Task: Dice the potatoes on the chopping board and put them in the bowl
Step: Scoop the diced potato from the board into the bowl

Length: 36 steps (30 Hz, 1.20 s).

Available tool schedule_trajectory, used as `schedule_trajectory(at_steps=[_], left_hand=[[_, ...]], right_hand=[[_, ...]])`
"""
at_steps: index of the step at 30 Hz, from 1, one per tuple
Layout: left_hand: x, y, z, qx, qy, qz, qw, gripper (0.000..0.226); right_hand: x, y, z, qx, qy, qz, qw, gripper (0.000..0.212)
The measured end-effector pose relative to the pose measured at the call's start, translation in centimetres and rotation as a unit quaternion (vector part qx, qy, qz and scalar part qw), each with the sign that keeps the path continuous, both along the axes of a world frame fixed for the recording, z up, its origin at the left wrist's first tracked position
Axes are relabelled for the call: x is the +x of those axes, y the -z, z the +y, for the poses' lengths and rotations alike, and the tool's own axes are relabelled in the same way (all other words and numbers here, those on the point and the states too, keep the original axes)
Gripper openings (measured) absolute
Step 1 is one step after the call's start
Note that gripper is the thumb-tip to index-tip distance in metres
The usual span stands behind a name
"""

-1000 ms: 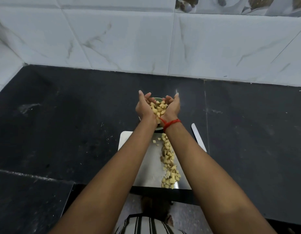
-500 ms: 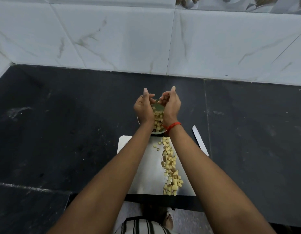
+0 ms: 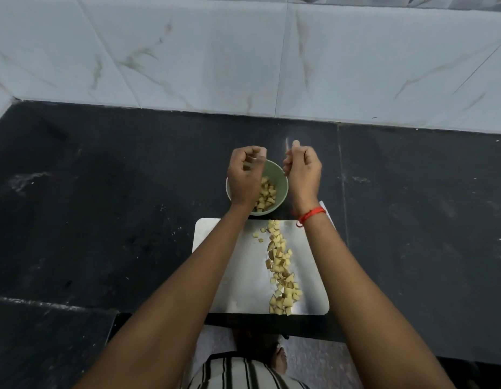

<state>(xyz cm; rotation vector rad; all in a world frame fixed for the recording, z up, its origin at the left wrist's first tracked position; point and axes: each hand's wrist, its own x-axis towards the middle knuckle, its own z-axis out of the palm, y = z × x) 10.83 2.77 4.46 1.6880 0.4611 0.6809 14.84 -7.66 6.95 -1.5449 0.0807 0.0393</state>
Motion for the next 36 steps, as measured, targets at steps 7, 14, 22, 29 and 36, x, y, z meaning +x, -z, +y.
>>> schedule_trajectory(at_steps=[7,14,22,29,36], left_hand=[[-6.9,-1.7,-1.5,0.122,0.156,0.093,0.976,0.018],[-16.8,3.8,-6.3,0.162,0.104,0.099,0.976,0.046],[-19.9,7.3,-6.8,0.325,0.245,0.151,0.901,0.151],[-19.2,8.3,-6.7,0.320,0.218,0.187,0.903,0.149],[-18.3,8.8,-6.6,0.218,0.197,0.197,0.935,0.122]], right_hand=[[-4.3,4.0,-7.9,-0.358,-0.230,-0.101,0.899,0.021],[-7.9,7.3,-9.5,-0.328,-0.287,-0.138,0.889,0.031],[-7.6,8.9,-8.0,-0.283,-0.393,-0.155,0.861,0.046],[-8.4,9.7,-8.7,-0.274,-0.437,-0.184,0.837,0.041],[-11.6,10.4,-10.1,-0.185,-0.382,-0.142,0.894,0.038]])
